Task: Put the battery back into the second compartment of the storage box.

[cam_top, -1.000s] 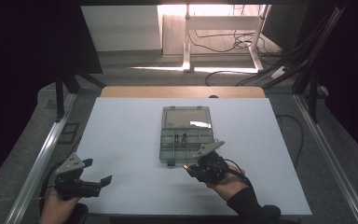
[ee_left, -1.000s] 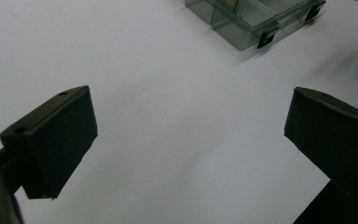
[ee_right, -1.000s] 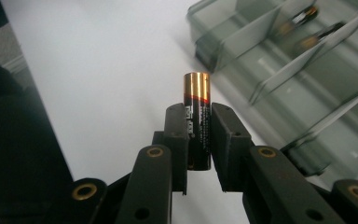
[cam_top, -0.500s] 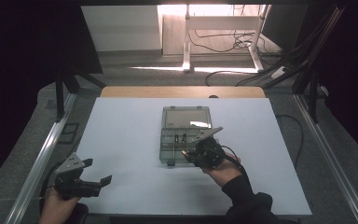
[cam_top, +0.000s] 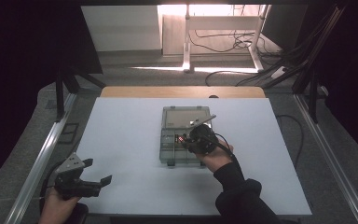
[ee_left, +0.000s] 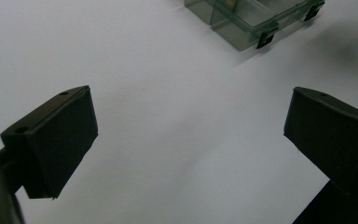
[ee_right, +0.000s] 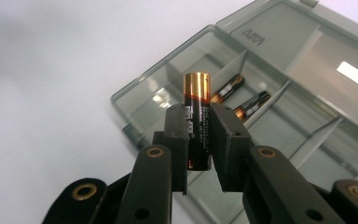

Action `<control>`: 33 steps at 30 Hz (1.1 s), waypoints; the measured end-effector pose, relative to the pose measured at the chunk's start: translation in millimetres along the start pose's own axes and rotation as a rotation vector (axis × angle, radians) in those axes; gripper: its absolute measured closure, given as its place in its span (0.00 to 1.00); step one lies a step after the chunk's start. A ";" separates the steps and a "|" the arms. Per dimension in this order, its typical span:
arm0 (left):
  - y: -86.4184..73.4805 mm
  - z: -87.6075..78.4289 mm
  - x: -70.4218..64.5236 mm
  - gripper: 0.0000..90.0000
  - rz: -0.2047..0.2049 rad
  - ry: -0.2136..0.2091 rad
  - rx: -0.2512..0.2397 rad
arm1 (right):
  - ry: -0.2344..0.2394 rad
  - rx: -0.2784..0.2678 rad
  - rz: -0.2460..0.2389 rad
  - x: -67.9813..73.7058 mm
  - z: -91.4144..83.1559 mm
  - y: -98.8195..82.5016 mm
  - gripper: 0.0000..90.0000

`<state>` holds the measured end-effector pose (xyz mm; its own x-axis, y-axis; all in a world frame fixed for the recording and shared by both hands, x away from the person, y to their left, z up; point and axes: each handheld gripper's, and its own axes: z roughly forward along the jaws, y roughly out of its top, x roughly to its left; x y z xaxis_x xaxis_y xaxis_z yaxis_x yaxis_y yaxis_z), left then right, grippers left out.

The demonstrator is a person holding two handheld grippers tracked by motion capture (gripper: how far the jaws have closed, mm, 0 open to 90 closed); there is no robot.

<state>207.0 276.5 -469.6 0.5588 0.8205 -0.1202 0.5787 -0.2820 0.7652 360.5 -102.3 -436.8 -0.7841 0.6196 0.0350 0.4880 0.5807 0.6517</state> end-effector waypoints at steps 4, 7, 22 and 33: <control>-0.1 0.0 0.1 0.03 -0.001 -0.002 -0.001 | -0.019 0.001 0.005 -4.2 7.8 8.0 0.85; -0.1 -0.1 0.1 0.03 0.000 -0.003 -0.001 | -0.036 0.006 0.008 -7.4 13.9 13.3 0.85; -0.2 0.0 0.7 0.04 -0.003 -0.008 -0.002 | -0.105 0.058 0.067 -27.1 47.9 25.6 0.85; -0.3 0.0 1.0 0.04 -0.003 -0.012 -0.002 | -0.119 0.109 0.092 -28.1 71.9 22.3 0.67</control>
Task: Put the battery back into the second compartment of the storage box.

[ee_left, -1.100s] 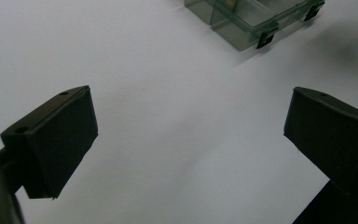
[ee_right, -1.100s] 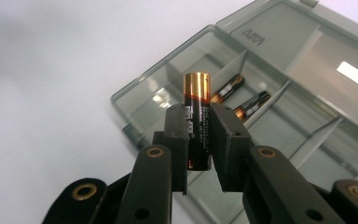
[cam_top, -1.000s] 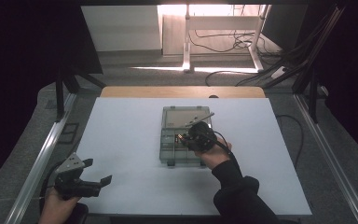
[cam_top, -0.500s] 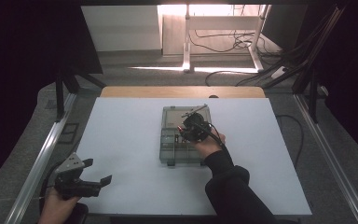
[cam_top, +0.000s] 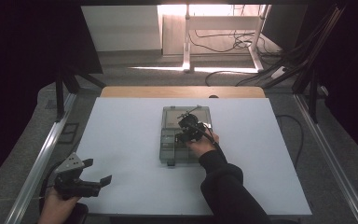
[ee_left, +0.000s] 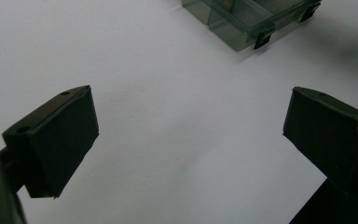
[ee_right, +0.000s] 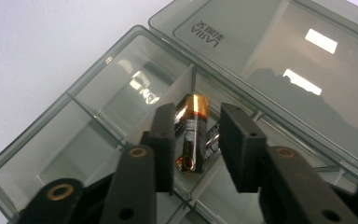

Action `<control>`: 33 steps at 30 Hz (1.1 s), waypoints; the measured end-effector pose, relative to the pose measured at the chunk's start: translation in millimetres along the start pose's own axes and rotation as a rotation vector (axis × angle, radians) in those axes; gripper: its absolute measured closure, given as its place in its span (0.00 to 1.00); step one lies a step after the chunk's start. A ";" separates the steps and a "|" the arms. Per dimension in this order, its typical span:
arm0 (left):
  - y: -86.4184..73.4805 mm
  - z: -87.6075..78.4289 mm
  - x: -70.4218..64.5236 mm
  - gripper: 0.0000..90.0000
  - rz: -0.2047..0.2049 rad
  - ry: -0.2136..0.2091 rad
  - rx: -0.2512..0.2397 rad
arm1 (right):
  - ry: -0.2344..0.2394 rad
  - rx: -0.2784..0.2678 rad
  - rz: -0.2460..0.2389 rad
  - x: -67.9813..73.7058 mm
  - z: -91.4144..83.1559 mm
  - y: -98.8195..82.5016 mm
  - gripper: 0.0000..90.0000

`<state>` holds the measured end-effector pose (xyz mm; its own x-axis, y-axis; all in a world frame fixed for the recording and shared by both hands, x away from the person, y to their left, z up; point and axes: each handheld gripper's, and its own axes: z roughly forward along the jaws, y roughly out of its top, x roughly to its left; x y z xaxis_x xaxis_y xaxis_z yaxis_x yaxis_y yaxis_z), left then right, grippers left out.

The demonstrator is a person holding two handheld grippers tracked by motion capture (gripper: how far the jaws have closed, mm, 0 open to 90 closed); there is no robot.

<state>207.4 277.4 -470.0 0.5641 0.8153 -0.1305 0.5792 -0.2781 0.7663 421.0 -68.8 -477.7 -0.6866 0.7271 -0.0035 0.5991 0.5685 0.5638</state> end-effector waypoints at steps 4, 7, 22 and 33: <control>0.0 0.0 0.0 0.04 0.000 0.000 0.000 | -0.008 -0.015 -0.009 1.0 -3.8 0.2 0.59; 0.1 0.0 -0.1 0.04 0.000 0.000 0.001 | 0.006 -0.029 -0.009 0.7 -7.0 0.3 0.52; 0.1 0.2 -0.3 0.04 0.000 0.001 0.001 | 0.033 -0.044 -0.078 8.6 -17.1 -1.1 0.31; 0.1 0.1 -0.2 0.04 0.001 0.000 0.003 | 0.055 -0.047 -0.079 11.2 -21.8 -3.1 0.24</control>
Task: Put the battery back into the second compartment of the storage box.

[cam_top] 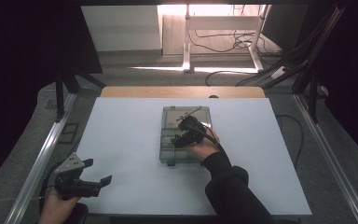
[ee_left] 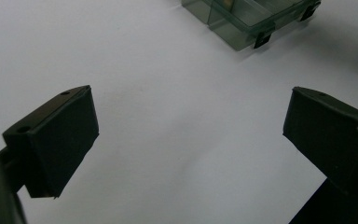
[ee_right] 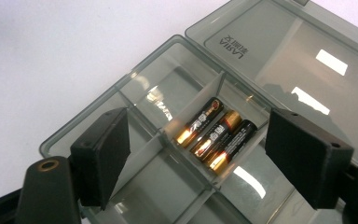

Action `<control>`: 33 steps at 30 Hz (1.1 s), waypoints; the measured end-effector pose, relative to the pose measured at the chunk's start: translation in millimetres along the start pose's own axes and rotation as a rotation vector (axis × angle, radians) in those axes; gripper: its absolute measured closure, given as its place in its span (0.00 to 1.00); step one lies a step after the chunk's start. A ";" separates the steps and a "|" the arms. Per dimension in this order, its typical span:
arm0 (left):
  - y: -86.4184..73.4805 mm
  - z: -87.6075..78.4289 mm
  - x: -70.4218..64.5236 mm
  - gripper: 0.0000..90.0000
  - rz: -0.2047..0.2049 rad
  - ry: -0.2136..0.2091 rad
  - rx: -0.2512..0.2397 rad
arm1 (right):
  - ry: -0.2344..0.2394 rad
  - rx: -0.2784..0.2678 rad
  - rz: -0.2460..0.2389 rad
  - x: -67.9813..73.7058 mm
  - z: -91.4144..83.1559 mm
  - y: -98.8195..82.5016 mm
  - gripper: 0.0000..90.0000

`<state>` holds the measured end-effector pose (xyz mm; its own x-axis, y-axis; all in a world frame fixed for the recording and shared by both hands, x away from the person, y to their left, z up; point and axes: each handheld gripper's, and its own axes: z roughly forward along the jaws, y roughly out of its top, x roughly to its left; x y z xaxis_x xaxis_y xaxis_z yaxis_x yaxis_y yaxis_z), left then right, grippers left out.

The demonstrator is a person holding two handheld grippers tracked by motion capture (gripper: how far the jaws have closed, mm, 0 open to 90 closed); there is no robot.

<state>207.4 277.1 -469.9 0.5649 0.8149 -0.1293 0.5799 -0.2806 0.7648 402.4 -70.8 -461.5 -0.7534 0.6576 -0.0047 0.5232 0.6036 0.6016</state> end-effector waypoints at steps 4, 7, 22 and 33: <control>0.0 0.0 0.0 0.04 -0.001 0.000 0.000 | 0.005 -0.004 -0.002 0.8 -2.3 -1.6 0.24; 0.1 0.0 -0.1 0.04 0.000 0.000 0.001 | 0.009 -0.005 -0.004 1.5 -3.7 -3.2 0.22; 0.1 0.0 0.0 0.04 -0.001 0.000 0.000 | 0.042 -0.026 -0.020 4.3 -17.4 -10.5 0.12; -0.1 -0.3 -0.1 0.04 0.001 0.001 0.000 | 0.038 -0.005 -0.071 11.2 -25.2 -19.0 0.00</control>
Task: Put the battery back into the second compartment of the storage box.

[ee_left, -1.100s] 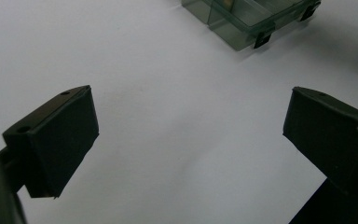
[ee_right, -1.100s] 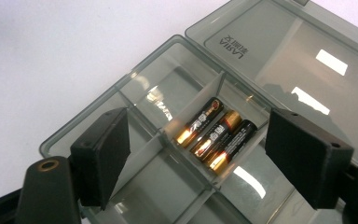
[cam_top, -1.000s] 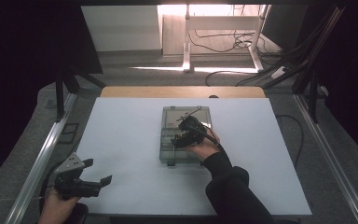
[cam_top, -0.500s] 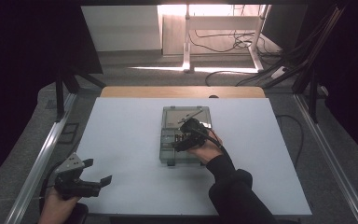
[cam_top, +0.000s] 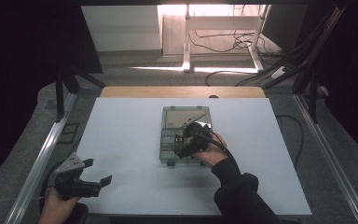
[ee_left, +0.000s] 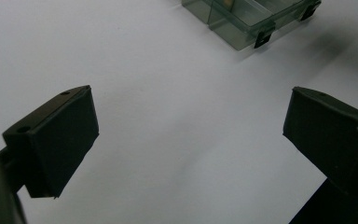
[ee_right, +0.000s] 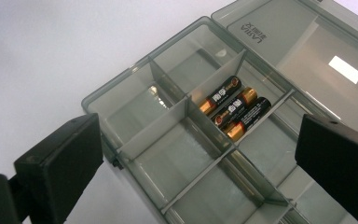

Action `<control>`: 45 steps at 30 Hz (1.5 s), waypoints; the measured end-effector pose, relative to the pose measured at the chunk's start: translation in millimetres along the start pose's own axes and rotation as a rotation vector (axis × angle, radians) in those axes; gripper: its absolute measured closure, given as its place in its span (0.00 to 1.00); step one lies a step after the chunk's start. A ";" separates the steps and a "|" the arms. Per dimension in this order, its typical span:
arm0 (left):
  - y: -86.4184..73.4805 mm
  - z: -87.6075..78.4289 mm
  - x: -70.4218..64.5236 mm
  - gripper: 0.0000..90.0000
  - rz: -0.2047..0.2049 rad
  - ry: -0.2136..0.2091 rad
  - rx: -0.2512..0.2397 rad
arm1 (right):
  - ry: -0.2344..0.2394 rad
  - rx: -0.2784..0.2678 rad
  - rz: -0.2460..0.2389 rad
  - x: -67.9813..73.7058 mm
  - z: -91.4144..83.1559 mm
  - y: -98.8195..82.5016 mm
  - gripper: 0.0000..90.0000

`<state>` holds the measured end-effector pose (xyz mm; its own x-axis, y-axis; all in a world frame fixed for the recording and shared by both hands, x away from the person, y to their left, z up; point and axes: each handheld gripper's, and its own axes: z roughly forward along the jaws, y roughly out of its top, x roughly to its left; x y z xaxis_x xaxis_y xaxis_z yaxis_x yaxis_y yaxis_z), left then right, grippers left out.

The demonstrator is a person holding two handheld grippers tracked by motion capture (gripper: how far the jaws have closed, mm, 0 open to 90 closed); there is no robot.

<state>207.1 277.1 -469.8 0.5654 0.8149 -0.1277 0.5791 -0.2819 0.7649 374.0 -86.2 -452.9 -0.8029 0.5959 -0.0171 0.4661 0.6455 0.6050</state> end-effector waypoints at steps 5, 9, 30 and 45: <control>-0.1 -0.1 -0.2 0.04 0.002 0.001 -0.001 | -0.004 -0.009 -0.023 3.1 -4.3 -4.3 0.00; -0.2 -0.2 -0.1 0.04 0.000 0.001 -0.002 | -0.007 -0.025 -0.031 5.0 -9.1 -7.1 0.00; -0.2 -0.3 0.2 0.04 -0.003 0.000 -0.004 | 0.002 -0.061 -0.089 14.9 -33.1 -26.3 0.00; -0.2 -0.4 0.1 0.04 -0.003 0.000 -0.004 | -0.007 -0.088 -0.072 23.0 -50.6 -41.0 0.00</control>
<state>206.8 277.5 -469.7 0.5640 0.8155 -0.1298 0.5781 -0.2777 0.7672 317.6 -123.2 -437.8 -0.8304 0.5529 -0.0687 0.3725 0.6426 0.6696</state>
